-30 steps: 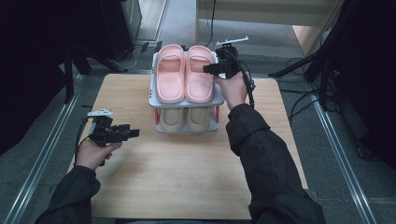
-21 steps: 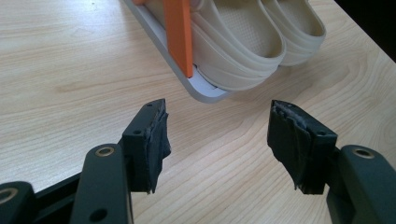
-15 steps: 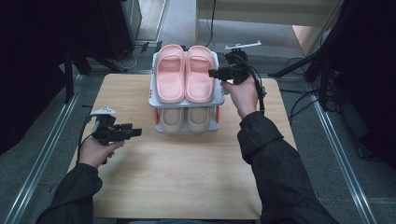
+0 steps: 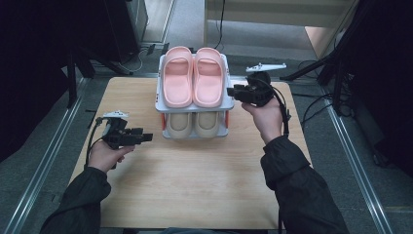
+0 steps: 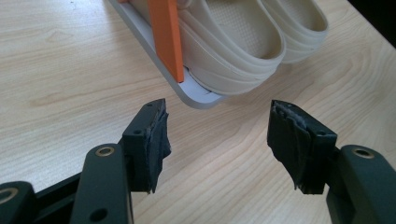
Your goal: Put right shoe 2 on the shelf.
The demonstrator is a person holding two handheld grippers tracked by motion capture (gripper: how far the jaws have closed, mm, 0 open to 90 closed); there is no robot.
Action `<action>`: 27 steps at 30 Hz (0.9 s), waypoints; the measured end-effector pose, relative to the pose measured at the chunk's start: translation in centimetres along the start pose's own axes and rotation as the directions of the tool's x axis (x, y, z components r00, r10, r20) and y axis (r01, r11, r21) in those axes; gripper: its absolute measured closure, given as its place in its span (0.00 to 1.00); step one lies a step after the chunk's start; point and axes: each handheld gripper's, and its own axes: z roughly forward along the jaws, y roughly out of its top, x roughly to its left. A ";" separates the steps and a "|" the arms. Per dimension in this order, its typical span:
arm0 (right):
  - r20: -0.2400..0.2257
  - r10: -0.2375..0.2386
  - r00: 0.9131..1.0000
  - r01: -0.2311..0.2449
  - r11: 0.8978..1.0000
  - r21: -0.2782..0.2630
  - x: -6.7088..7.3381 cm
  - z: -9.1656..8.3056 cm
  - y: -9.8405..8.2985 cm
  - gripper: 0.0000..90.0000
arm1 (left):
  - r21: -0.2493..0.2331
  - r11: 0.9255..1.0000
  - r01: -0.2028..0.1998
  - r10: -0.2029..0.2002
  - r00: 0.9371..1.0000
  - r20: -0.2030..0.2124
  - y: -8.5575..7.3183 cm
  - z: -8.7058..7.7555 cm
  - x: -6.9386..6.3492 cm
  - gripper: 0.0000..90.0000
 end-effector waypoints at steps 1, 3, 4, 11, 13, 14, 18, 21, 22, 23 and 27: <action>-0.004 -0.009 1.000 0.009 1.000 -0.008 0.1 -0.2 -0.3 0.73 | -0.001 1.000 0.001 -0.001 1.000 -0.001 0.1 0.2 0.0 0.43; -0.017 -0.012 1.000 0.012 1.000 -0.016 0.1 -0.6 -1.1 0.73 | -0.006 1.000 0.000 0.000 1.000 0.000 0.1 0.5 0.0 0.43; -0.026 -0.013 1.000 0.013 1.000 -0.016 0.1 -0.7 -1.6 0.73 | -0.002 1.000 0.002 -0.002 1.000 0.003 0.2 0.6 -0.1 0.43; -0.054 -0.047 0.997 0.047 0.999 -0.011 -0.2 -1.0 -5.1 0.67 | 0.020 1.000 -0.015 0.015 1.000 0.004 0.7 1.5 -0.5 0.43; -0.056 -0.069 0.996 0.069 0.998 -0.001 -0.3 -1.0 -6.1 0.67 | 0.019 1.000 -0.011 0.011 1.000 -0.003 0.8 1.7 -0.8 0.44; -0.064 -0.071 0.995 0.071 0.997 0.002 -0.4 -1.0 -6.6 0.66 | 0.019 1.000 -0.014 0.014 1.000 -0.003 0.9 1.8 -0.8 0.44; -0.080 -0.063 0.995 0.064 0.998 0.007 -0.8 -1.2 -8.5 0.63 | 0.024 0.999 -0.036 0.036 0.999 0.002 1.0 2.3 -1.1 0.44; -0.088 -0.059 0.994 0.060 0.998 0.007 -0.9 -1.4 -9.7 0.62 | 0.030 0.998 -0.047 0.047 0.999 -0.005 1.1 2.6 -1.3 0.43; -0.094 -0.061 0.994 0.062 0.998 0.007 -1.0 -1.4 -10.0 0.62 | 0.025 0.998 -0.052 0.053 0.999 -0.012 1.2 2.7 -1.5 0.43; -0.094 -0.063 0.994 0.064 0.998 0.009 -1.0 -1.5 -10.3 0.62 | 0.021 0.998 -0.062 0.062 0.998 -0.012 1.2 2.7 -1.6 0.43; -0.104 -0.070 0.992 0.072 0.997 0.007 -1.0 -1.6 -11.6 0.60 | 0.014 0.993 -0.114 0.114 0.993 -0.016 1.1 3.2 -1.8 0.43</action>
